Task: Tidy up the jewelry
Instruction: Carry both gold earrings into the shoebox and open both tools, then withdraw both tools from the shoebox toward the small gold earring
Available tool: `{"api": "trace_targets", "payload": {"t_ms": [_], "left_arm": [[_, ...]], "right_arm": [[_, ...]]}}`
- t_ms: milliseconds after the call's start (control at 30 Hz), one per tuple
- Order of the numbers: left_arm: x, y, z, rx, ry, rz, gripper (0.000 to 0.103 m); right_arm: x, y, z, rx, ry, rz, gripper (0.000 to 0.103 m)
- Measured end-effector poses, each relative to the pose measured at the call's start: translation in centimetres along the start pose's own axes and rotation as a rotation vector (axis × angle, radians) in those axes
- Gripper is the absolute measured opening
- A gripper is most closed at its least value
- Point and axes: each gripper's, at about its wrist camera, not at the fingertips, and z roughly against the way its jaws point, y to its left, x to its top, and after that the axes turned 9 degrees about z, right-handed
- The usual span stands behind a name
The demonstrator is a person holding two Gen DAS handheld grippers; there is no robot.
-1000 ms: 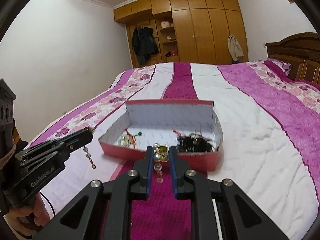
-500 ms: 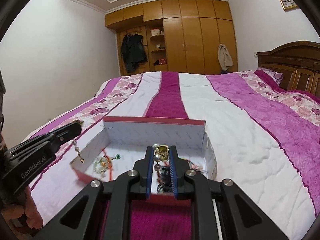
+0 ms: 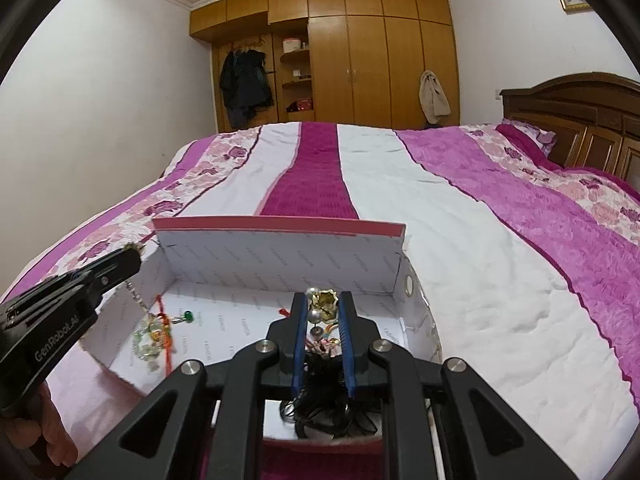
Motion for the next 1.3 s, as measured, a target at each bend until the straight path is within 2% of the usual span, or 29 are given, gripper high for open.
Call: {"api": "trace_targets", "payload": {"t_ms": [267,333,367,400,433,500,833,1300], "left_arm": [[-0.2,0.3,-1.2,0.023,0.028,0.009,0.0],[-0.3,0.3,-1.3,0.023,0.041,0.009,0.008],[-0.3,0.3,-1.3,0.026,0.044,0.009,0.02],[-0.3,0.3,-1.4,0.029,0.042,0.009,0.03],[-0.3,0.3,-1.3,0.03,0.039,0.01,0.032],[-0.2,0.3,-1.1,0.032,0.038,0.008,0.032],[0.7,0.5,1.8,0.011,0.062,0.018,0.033],[-0.5,0.9,7.4,-0.008,0.143,0.038,0.033]], "right_arm": [[-0.2,-0.3,-1.6,0.004,0.036,-0.006,0.018],[-0.3,-0.3,-2.0,0.008,0.051,-0.008,0.019],[-0.4,-0.3,-2.1,0.008,0.06,-0.01,0.02],[-0.5,-0.4,-2.2,0.007,0.064,-0.015,0.026],[-0.5,-0.5,-2.3,0.009,0.066,-0.021,0.036],[-0.5,-0.8,-2.3,0.016,0.065,-0.029,0.046],[-0.2,-0.3,0.3,0.046,0.046,-0.02,0.046],[-1.1,1.2,7.5,0.136,0.043,-0.021,0.047]]}}
